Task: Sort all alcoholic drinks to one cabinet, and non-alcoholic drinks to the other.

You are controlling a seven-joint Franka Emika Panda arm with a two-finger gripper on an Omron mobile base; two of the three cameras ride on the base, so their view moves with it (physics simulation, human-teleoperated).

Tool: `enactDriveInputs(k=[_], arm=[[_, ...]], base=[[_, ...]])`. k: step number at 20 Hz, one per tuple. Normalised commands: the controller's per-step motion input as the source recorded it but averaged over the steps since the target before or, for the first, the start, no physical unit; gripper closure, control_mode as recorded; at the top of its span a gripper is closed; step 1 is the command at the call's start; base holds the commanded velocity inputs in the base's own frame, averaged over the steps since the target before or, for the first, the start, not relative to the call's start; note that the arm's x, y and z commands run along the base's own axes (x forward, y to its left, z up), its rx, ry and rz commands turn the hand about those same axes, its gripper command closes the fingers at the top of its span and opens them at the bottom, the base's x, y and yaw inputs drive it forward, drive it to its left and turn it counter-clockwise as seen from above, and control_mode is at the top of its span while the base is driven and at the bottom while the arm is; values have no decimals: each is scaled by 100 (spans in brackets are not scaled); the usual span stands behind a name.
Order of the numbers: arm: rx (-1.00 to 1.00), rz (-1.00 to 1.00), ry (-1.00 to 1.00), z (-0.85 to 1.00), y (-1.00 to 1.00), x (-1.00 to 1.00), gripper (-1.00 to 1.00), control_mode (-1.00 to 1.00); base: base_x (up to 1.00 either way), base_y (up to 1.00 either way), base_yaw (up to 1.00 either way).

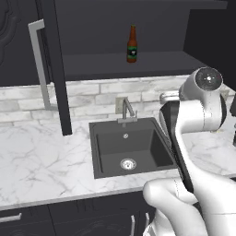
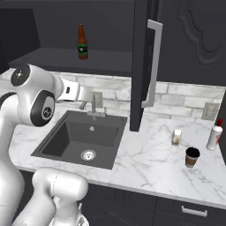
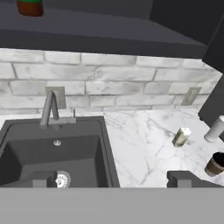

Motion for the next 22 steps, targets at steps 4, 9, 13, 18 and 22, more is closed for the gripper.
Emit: enactDriveInputs(k=[4, 9, 13, 18, 22], arm=[[0, 0, 24, -79, -14, -22, -100, -100], [0, 1, 20, -49, 0, -30, -100, -100], [0, 0, 15, -30, 0, -18, -100, -100], [0, 0, 5, -8, 0, -18, -100, 100], [0, 0, 0, 0, 0, 0, -100, 100]], base=[[0, 0, 0], [0, 0, 0], [0, 0, 0], [-55, -1, 0], [-100, -31, 0]])
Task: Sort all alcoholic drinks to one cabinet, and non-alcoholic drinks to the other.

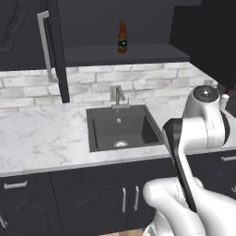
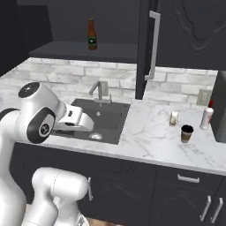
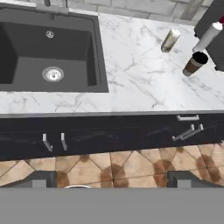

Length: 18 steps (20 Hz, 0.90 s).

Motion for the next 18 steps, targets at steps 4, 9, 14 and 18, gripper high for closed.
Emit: enactDriveInputs(k=[4, 9, 14, 18], arm=[[0, 0, 0, 0, 0, 0, -100, 100], [0, 0, 0, 0, 0, 0, -100, 100], [0, 0, 0, 0, 0, 0, -100, 100], [0, 0, 0, 0, 0, 0, -100, 100]], base=[[-76, -64, 0], [-17, -99, 0], [0, -99, 0], [13, -73, 0]])
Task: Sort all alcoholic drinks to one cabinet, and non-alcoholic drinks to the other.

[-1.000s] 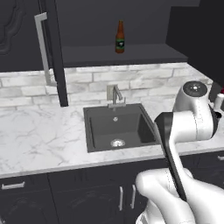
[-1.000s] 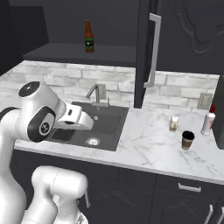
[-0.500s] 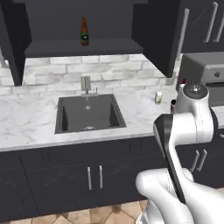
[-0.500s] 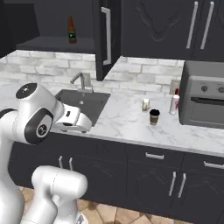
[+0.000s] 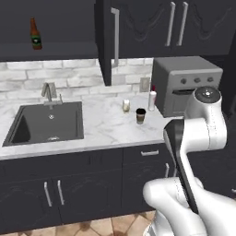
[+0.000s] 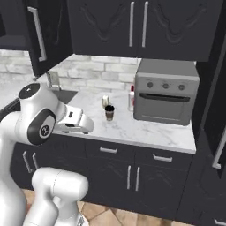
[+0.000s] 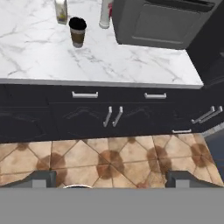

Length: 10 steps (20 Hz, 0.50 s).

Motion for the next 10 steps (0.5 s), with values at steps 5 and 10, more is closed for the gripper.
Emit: enactDriveInputs(k=[5, 10], arm=[[0, 0, 0, 0, 0, 0, -100, 100], [0, 0, 0, 0, 0, 0, -100, 100]], base=[[62, -37, 0], [78, -16, 0]])
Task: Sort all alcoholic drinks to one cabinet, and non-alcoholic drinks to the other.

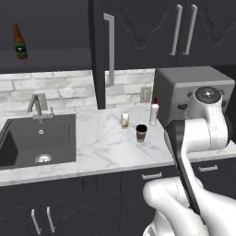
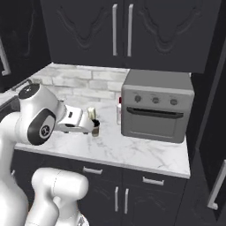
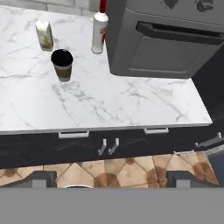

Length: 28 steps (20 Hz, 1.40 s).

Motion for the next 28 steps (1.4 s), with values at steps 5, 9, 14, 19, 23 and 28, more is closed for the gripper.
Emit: enactDriveInputs(k=[5, 9, 14, 19, 23, 28], arm=[[0, 0, 0, 0, 0, 0, -100, 100], [0, 0, 0, 0, 0, 0, -100, 100], [1, 0, 0, -11, -6, 38, -100, -100], [0, -10, 1, -14, 6, 89, -100, -100], [0, -18, 7, -31, 0, 96, -100, -100], [0, -25, 8, -32, 0, 58, -100, -100]], base=[[54, -33, 0], [31, -39, 0], [4, -5, 0], [0, 0, 0], [0, 0, 0], [0, 0, 0]])
